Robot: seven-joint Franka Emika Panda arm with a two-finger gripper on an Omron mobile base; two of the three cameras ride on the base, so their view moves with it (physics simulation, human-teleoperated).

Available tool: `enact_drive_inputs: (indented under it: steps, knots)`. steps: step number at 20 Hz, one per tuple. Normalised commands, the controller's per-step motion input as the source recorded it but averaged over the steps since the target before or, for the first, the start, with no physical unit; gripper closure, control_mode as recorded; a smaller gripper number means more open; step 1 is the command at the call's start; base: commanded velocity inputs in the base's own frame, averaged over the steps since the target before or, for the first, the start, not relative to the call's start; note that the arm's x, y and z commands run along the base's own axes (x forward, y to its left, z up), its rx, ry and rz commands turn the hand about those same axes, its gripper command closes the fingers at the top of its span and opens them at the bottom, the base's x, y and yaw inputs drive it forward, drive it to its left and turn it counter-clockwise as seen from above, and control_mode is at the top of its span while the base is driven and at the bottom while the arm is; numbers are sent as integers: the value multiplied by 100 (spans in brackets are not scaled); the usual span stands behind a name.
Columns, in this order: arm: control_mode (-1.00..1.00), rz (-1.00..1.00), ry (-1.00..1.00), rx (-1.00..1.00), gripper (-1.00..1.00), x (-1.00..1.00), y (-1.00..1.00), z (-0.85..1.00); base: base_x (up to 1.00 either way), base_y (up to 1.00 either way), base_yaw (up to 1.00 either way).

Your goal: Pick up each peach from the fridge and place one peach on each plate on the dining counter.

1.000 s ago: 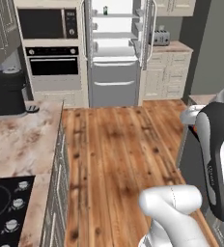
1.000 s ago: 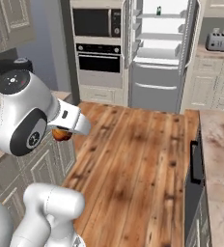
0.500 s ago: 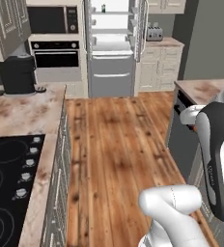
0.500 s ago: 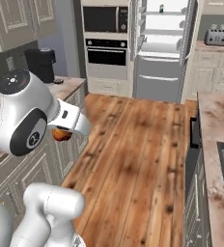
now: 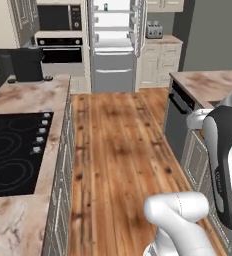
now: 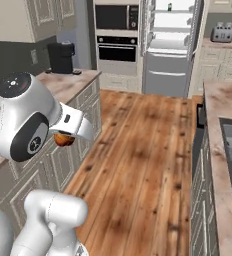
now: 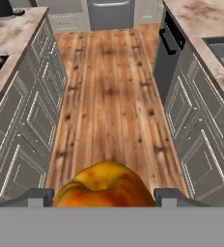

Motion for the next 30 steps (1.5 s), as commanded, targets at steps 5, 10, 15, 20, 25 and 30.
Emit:
enact_drive_inputs:
  steps: [5, 10, 15, 20, 25, 30]
  knots:
    - [100, 0, 0, 0, 100, 0, 0, 0, -100, 1, 0]
    - [100, 0, 0, 0, 100, 0, 0, 0, -100, 0, 1]
    - [100, 0, 0, 0, 100, 0, 0, 0, -100, 1, 1]
    - [100, 0, 0, 0, 100, 0, 0, 0, -100, 0, 1]
    - [100, 0, 0, 0, 100, 0, 0, 0, -100, 0, 1]
    - [100, 0, 0, 0, 100, 0, 0, 0, -92, -37, 4]
